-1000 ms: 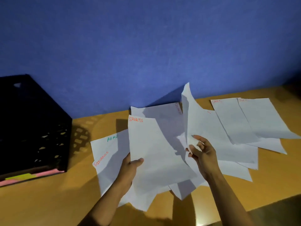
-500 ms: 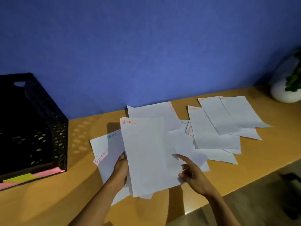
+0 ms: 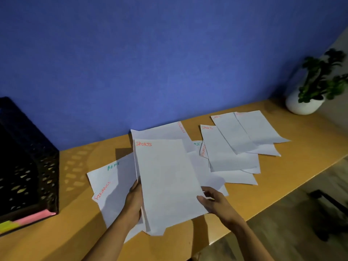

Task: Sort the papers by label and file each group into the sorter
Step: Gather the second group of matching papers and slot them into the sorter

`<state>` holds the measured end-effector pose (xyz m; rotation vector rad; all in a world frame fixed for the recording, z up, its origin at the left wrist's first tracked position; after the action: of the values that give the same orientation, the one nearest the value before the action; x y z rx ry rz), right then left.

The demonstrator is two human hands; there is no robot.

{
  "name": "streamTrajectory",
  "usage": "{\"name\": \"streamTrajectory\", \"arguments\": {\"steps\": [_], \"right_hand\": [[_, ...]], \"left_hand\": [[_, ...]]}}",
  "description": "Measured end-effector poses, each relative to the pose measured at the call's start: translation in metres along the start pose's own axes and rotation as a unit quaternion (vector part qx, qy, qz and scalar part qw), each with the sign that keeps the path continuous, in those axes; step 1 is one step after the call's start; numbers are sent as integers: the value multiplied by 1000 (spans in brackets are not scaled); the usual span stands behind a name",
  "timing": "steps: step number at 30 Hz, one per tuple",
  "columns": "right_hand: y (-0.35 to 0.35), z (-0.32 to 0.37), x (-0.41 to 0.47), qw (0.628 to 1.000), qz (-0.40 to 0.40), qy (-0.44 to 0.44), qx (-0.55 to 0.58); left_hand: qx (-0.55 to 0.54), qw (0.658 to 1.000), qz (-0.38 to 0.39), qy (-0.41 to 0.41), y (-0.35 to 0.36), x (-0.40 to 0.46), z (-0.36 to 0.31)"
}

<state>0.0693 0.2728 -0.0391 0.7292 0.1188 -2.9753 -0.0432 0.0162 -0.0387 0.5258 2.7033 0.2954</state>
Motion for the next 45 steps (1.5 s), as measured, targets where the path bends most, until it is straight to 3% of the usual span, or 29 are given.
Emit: {"name": "streamTrajectory", "arguments": {"steps": [2,6,10,15,18,21,26,30,34,36,38,41,45], "right_hand": [[-1,-3,4,998,24,2,49],[-28,-5,15,999,17,-10,35],[-72,2,25,1000,15,-16,14],[-128,10,42,996,44,-56,-55],[-176,5,53,990,-35,-66,-121],[-216,-2,64,959,-107,-47,-257],[-212,-1,96,851,-71,-45,-518],[-202,15,109,806,-84,-73,-581],[-205,32,114,779,-116,-102,-608],[-209,35,116,783,-127,-89,-602],[-215,37,116,814,-129,-91,-560],[-227,50,111,871,-146,-131,-449],[-213,76,91,906,-128,-227,-334]], "left_hand": [[-16,1000,15,-17,10,7,10],[-48,993,18,-110,28,25,38],[-76,992,68,-76,71,49,30],[63,998,13,-24,108,83,21],[93,995,-27,-13,121,100,23],[103,992,-69,-4,128,113,27],[119,982,-144,-13,120,114,33],[207,962,-173,48,112,99,11],[224,956,-186,23,100,95,18],[212,962,-169,28,101,94,19],[201,967,-156,35,106,95,17],[194,970,-137,40,118,100,14],[240,956,-165,43,121,102,12]]}}
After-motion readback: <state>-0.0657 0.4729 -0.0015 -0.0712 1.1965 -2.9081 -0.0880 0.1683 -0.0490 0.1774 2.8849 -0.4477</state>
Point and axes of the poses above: each hand's wrist, its own x-axis towards the middle knuckle, its own y-axis out of the palm, z = x × y, the point moved 10 cm from there along x, towards the middle knuckle, and after that the axes turned 14 degrees about z, right-handed, at the moved point
